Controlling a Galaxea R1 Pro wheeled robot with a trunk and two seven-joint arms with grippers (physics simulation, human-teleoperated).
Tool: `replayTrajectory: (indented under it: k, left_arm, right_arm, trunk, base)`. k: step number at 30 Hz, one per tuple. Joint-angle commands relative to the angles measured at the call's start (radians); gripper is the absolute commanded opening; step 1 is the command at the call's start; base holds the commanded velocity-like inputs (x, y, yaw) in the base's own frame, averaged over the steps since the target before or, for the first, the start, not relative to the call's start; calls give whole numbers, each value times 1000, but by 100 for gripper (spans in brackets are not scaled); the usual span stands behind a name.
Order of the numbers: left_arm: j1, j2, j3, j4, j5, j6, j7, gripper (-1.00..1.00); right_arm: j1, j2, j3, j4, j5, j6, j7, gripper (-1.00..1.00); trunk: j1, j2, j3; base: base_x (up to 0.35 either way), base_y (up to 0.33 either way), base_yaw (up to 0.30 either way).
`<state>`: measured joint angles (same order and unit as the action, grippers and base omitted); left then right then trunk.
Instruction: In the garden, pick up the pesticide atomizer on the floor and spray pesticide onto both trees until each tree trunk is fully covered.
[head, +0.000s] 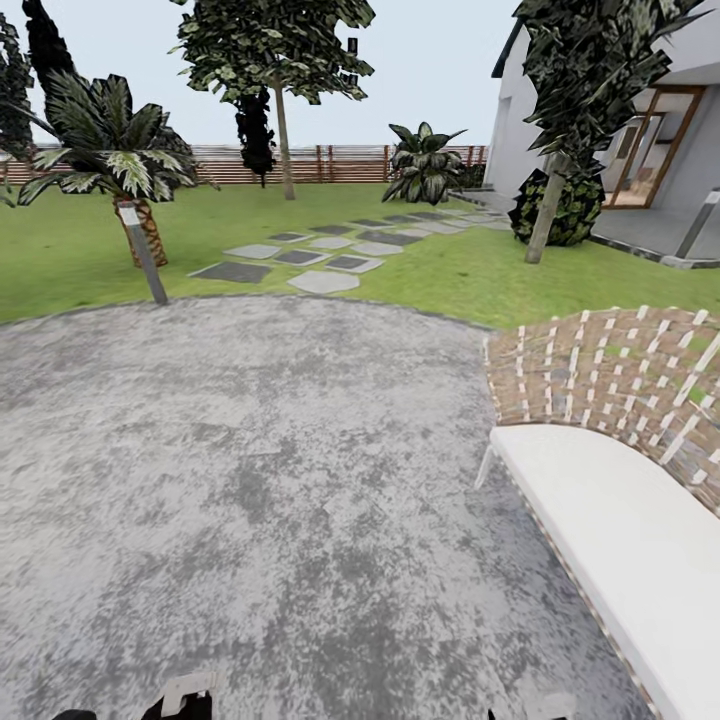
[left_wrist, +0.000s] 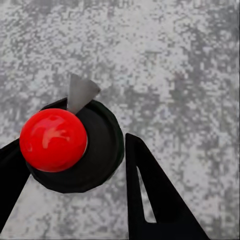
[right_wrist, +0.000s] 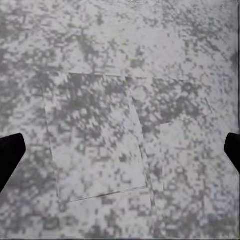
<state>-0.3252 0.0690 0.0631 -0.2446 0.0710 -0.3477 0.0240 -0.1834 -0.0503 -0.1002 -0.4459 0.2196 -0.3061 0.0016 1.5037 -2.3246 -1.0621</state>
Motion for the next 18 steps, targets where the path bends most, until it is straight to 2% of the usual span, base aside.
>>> replayTrajectory:
  k: [1, 18]
  left_arm:
    - [0, 0, 0, 1, 7, -3, -1, -100]
    - [0, 0, 0, 1, 7, -4, -1, -100]
  right_arm:
    - [-1, 1, -6, 1, 10, -4, 0, 100]
    - [-1, 1, -6, 1, 10, -4, 0, 100]
  trunk:
    - [0, 0, -1]
    - [0, 0, -1]
  base:
    - [317, -141, 0]
    - [330, -106, 8]
